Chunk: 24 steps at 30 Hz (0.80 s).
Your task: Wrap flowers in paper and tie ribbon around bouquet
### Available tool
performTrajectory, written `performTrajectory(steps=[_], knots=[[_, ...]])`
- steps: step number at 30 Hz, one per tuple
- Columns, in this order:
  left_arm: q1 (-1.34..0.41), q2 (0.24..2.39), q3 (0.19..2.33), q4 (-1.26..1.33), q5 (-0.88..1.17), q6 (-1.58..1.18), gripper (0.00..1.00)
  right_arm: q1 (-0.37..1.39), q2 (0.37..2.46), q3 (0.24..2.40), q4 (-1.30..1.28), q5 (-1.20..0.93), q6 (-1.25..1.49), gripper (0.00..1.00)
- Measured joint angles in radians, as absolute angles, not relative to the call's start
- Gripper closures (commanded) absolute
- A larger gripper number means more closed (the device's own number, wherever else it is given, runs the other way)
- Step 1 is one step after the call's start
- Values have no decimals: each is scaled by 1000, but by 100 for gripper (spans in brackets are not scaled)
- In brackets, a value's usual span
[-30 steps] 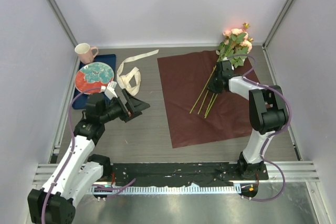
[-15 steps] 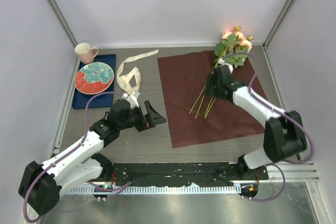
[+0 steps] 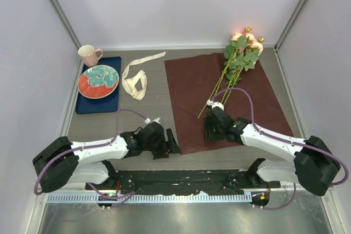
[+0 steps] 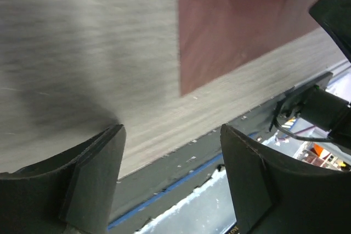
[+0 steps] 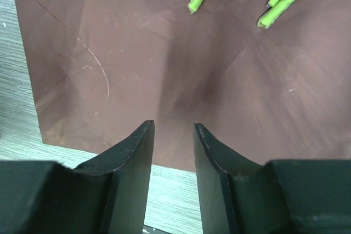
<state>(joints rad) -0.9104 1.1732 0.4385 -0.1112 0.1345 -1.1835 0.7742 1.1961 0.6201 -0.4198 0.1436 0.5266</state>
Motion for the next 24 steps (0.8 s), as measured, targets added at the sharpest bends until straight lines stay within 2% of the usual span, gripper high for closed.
performTrajectory(steps=[6,14,20,23,24], knots=[[-1130,1309,530,-109,-14,-1393,25,774,1195,588,-362,126,588,60],[-1156,1442,600,-39,-102,-1578,26,774,1100,553,-355,168,655,60],[-1158,1534,662,17,-157,-1621,35,774,991,525,-389,193,685,59],[-1161,1542,666,23,-187,-1617,43,774,963,525,-402,196,683,54],[-1163,1542,665,23,-200,-1613,47,774,953,524,-406,196,681,48]])
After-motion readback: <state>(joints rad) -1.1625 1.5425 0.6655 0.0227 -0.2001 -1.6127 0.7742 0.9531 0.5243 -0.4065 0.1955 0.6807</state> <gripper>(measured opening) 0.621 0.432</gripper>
